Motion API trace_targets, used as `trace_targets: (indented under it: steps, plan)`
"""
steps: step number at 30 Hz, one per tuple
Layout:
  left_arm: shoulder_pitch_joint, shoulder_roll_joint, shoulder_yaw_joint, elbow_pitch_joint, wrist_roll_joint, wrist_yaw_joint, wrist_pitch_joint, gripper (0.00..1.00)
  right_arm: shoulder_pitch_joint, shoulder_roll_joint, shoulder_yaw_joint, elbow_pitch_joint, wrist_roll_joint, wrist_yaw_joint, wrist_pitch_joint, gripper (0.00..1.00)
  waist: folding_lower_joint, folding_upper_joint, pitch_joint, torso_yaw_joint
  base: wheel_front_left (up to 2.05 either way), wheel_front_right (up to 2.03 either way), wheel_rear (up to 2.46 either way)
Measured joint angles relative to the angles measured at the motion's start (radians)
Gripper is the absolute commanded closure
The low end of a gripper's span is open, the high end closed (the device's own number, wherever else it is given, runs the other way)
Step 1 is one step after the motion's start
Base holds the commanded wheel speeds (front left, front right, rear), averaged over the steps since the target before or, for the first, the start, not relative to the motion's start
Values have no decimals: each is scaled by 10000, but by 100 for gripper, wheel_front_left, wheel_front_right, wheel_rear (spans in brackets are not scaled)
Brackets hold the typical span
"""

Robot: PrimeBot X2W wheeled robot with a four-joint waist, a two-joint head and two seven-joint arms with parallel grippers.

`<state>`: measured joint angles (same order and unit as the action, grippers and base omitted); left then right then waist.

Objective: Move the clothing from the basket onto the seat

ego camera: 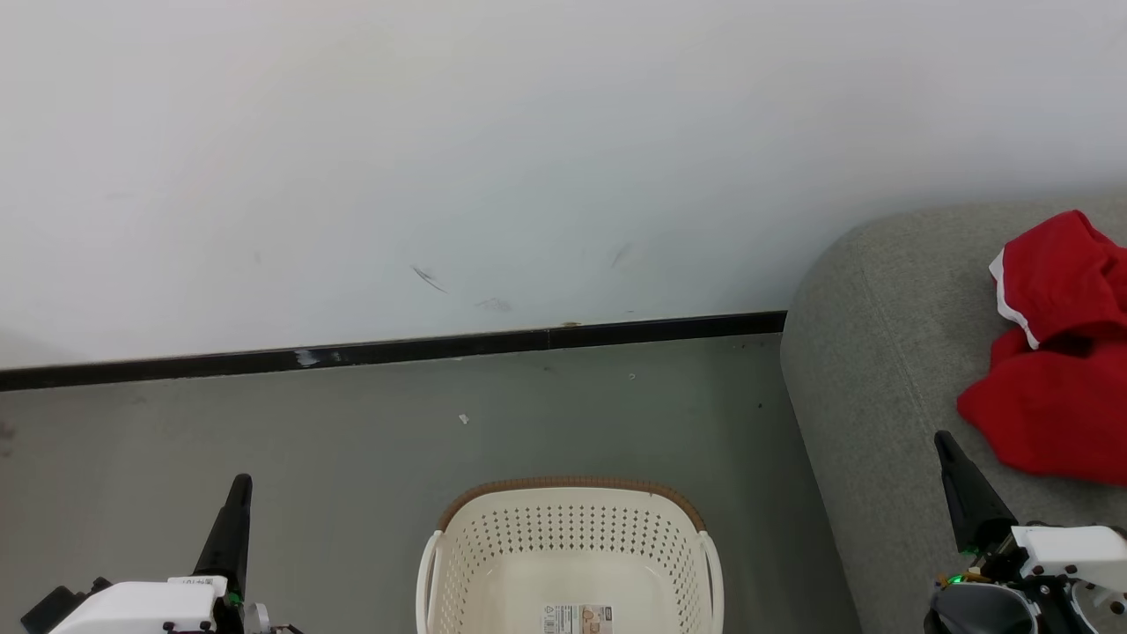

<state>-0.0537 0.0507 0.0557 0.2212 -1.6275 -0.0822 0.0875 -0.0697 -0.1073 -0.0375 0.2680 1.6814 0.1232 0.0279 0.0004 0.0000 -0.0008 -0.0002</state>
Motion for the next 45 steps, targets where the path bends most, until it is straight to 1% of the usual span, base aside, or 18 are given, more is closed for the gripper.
trace_targets:
  steps: [45]
  plan:
    - [-1,-19,12,73,0,-10,4,100,0,0,2,8,4,-2,0,100,-2,0,-1,0,0,0,0]
